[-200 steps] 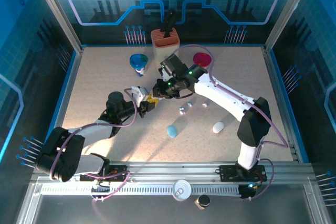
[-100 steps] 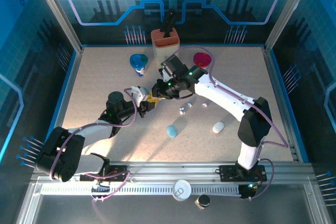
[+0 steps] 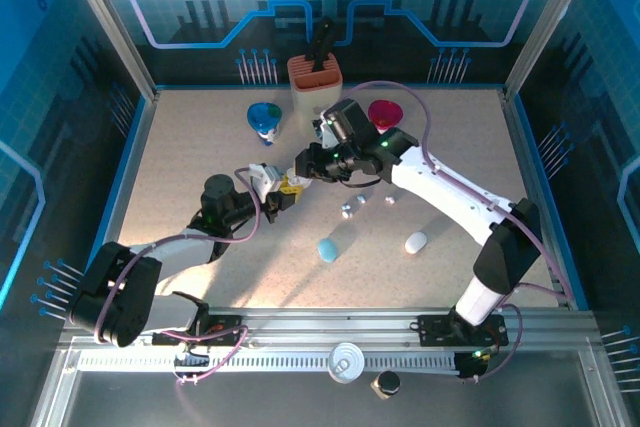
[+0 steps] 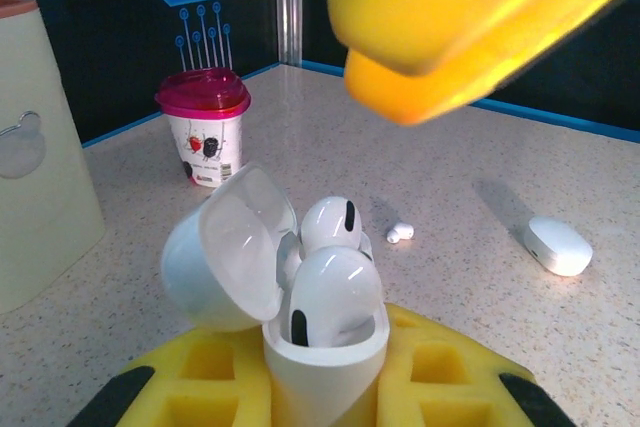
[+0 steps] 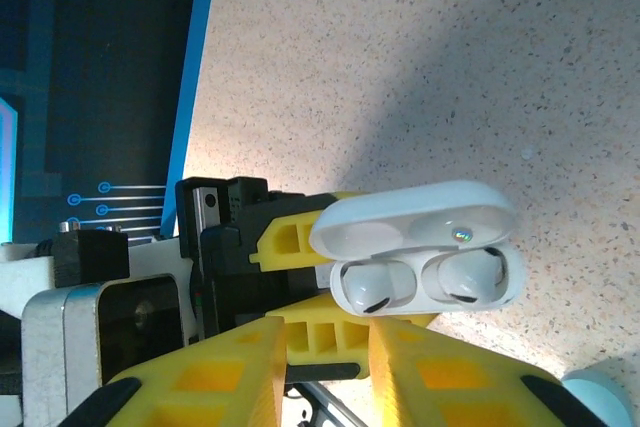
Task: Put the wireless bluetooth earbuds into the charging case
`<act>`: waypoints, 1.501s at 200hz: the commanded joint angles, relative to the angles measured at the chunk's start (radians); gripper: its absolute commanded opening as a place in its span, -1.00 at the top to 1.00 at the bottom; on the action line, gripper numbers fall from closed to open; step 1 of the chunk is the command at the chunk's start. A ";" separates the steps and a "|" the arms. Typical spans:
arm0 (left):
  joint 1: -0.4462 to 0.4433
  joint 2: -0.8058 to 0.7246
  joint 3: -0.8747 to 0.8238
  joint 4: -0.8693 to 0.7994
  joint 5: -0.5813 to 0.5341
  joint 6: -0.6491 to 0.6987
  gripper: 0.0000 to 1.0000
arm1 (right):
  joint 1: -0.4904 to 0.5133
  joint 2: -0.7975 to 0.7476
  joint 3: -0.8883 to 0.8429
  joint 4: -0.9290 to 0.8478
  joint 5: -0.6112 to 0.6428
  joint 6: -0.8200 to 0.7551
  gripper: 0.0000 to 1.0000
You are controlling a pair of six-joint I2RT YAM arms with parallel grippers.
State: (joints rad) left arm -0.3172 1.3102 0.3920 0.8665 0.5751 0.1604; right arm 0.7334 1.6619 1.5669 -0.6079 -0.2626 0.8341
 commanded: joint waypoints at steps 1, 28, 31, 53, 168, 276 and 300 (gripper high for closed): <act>-0.003 0.002 0.017 0.040 0.104 0.009 1.00 | -0.022 -0.043 -0.017 0.008 0.020 -0.015 0.44; -0.005 0.038 0.046 0.090 0.224 -0.069 1.00 | -0.041 -0.054 0.003 -0.070 0.086 -0.059 0.42; -0.005 0.043 0.047 0.099 0.232 -0.077 1.00 | -0.041 -0.056 0.008 -0.082 0.096 -0.066 0.42; -0.006 0.087 0.044 0.214 0.255 -0.144 1.00 | -0.054 -0.065 0.030 -0.154 0.155 -0.113 0.35; -0.006 0.287 0.158 0.533 0.368 -0.259 1.00 | -0.164 -0.110 -0.005 -0.149 -0.009 -0.192 -0.05; -0.009 0.261 0.142 0.535 0.334 -0.248 1.00 | -0.174 0.057 0.154 -0.291 -0.091 -0.267 -0.12; -0.009 0.255 0.140 0.535 0.302 -0.254 1.00 | -0.171 0.054 0.160 -0.330 -0.120 -0.302 -0.13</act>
State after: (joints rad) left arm -0.3210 1.5959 0.5350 1.3529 0.9070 -0.0807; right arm 0.5659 1.7081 1.6974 -0.8394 -0.3214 0.5903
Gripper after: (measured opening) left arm 0.173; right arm 0.564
